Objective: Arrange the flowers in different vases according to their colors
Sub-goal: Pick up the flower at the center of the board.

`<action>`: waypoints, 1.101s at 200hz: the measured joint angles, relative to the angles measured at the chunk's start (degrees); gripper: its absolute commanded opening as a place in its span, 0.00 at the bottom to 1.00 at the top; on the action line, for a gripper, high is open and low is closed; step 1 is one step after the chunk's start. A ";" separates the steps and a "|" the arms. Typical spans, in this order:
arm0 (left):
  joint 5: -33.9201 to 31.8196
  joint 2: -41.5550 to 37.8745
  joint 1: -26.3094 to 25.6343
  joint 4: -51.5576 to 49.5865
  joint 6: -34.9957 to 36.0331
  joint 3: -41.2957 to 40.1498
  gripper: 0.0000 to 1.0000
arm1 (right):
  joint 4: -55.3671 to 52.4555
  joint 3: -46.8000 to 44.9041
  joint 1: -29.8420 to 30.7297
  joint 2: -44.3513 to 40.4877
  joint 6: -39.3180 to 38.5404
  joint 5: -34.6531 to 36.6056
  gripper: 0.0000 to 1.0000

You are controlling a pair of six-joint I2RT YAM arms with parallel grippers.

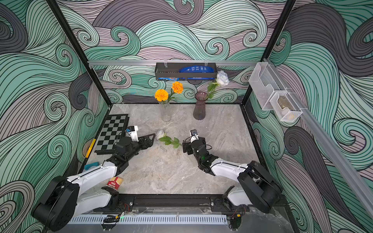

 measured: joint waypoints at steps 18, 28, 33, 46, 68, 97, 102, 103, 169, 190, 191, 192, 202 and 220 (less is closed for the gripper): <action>-2.03 -1.49 0.00 -0.48 -0.81 -1.73 0.94 | -2.95 3.13 0.00 1.40 -1.99 -3.58 0.86; -2.78 -2.21 0.00 -1.22 -1.16 -2.08 0.94 | -5.38 5.99 -0.02 2.82 -2.75 -5.77 0.83; -3.06 -2.67 0.00 -1.60 -1.29 -2.10 0.94 | -6.51 7.67 0.00 3.78 -3.13 -7.28 0.81; -3.63 -3.98 0.00 -1.97 -1.36 -2.10 0.94 | -9.60 12.35 0.00 6.43 -4.15 -10.75 0.74; -4.68 -5.73 0.00 -1.22 -1.51 -2.43 0.95 | -14.16 20.09 0.11 11.47 -5.29 -15.30 0.73; -5.01 -5.75 0.00 -0.44 -1.44 -3.80 0.95 | -19.43 24.72 0.33 15.74 -7.69 -17.81 0.72; -5.01 -5.73 0.00 -0.59 -1.44 -3.82 0.95 | -20.57 25.53 0.33 16.50 -8.15 -18.01 0.72; -5.01 -5.73 0.00 -0.61 -1.44 -3.82 0.95 | -20.74 25.64 0.33 16.61 -8.22 -17.99 0.72; -3.02 -4.13 0.00 -0.15 -1.70 -3.82 0.95 | -27.39 33.64 0.44 25.40 -11.43 -17.51 0.65; -2.25 -3.82 0.00 -0.09 -1.84 -3.82 0.95 | -28.70 35.36 1.22 29.11 -12.02 -16.11 0.66; -2.19 -3.82 0.00 -0.09 -1.84 -3.82 0.95 | -28.72 35.41 1.29 29.24 -12.02 -16.06 0.66; -2.16 -3.82 0.00 -0.09 -1.86 -3.82 0.95 | -28.83 35.47 1.36 29.49 -12.02 -15.93 0.67; -1.73 -3.82 0.00 0.04 -1.92 -3.80 0.95 | -29.38 36.00 1.95 30.69 -12.17 -15.23 0.66; -1.16 -3.82 0.00 0.07 -1.95 -3.80 0.95 | -30.18 37.44 2.80 33.00 -12.24 -13.79 0.66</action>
